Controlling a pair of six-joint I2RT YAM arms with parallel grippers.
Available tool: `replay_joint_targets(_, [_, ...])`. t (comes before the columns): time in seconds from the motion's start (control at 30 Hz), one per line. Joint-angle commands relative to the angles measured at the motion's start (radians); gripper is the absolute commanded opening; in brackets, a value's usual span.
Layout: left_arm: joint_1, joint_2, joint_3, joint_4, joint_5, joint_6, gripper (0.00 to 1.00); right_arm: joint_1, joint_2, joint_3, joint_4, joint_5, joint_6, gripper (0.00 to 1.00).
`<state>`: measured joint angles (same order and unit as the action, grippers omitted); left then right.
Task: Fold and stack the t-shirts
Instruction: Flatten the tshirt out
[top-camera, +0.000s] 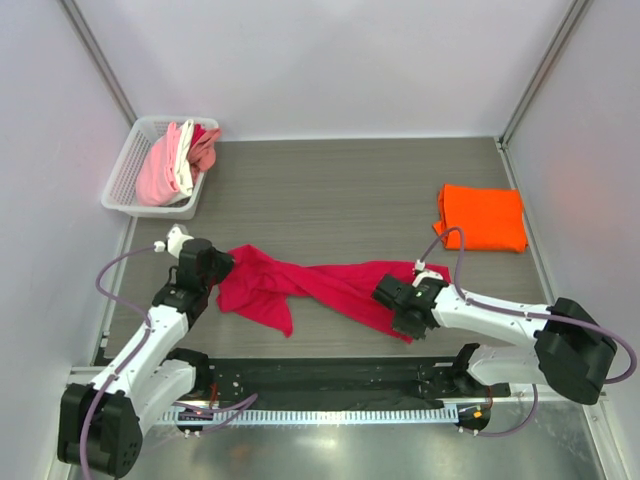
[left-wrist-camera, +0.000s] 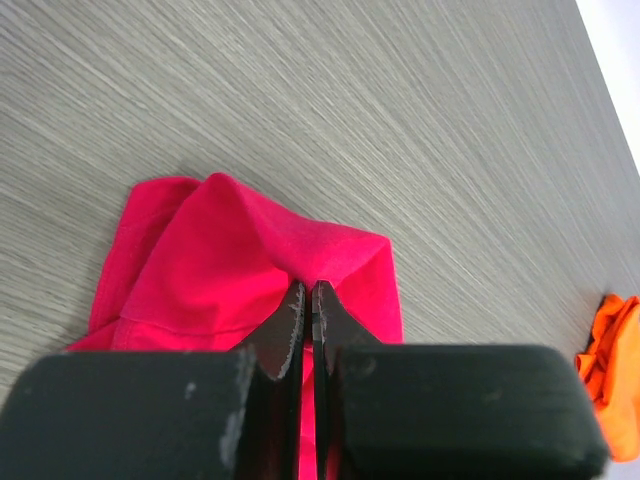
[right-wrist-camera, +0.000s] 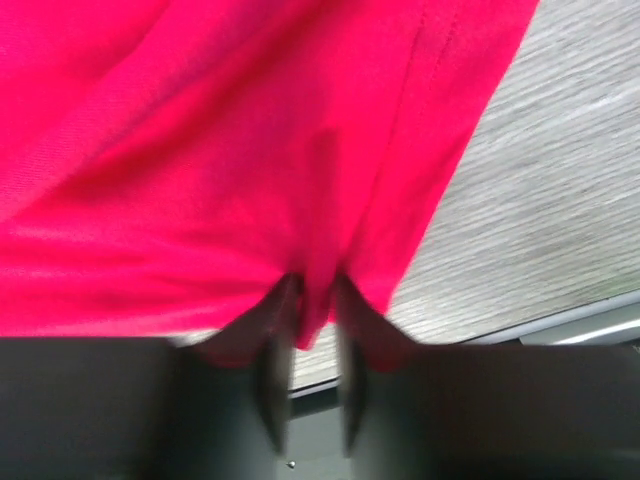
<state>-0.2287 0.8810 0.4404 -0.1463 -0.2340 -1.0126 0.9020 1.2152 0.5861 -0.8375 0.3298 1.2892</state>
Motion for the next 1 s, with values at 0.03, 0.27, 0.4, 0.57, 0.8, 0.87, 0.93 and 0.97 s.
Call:
replay_joint_targets(0.03, [-0.003, 0.012, 0.024, 0.016, -0.047, 0.022, 0.00, 0.003, 0.041, 0.003, 0.110, 0.015, 0.003, 0.10])
replay_joint_targets(0.27, [-0.003, -0.005, 0.027, 0.002, -0.064, 0.029, 0.00, 0.003, 0.095, 0.164, 0.130, 0.049, -0.109, 0.01])
replay_joint_targets(0.4, [-0.003, -0.028, 0.029, 0.001, -0.073, 0.037, 0.00, -0.005, 0.170, 0.259, 0.193, 0.038, -0.216, 0.02])
replay_joint_targets(0.57, [-0.003, -0.011, 0.053, -0.039, -0.149, 0.029, 0.00, -0.003, 0.280, 0.316, 0.221, -0.032, -0.294, 0.56])
replay_joint_targets(0.8, [-0.001, 0.039, 0.083, -0.047, -0.128, 0.034, 0.00, -0.003, 0.017, 0.155, 0.154, 0.011, -0.268, 0.72])
replay_joint_targets(0.87, [-0.003, 0.033, 0.078, -0.045, -0.128, 0.029, 0.00, -0.003, -0.037, 0.136, 0.098, 0.018, -0.257, 0.72])
replay_joint_targets(0.93, [-0.003, 0.030, 0.074, -0.044, -0.128, 0.028, 0.00, -0.003, -0.107, 0.103, 0.078, 0.011, -0.236, 0.70])
replay_joint_targets(0.97, [-0.003, 0.027, 0.073, -0.044, -0.128, 0.029, 0.00, -0.003, -0.130, 0.086, 0.081, 0.005, -0.226, 0.66])
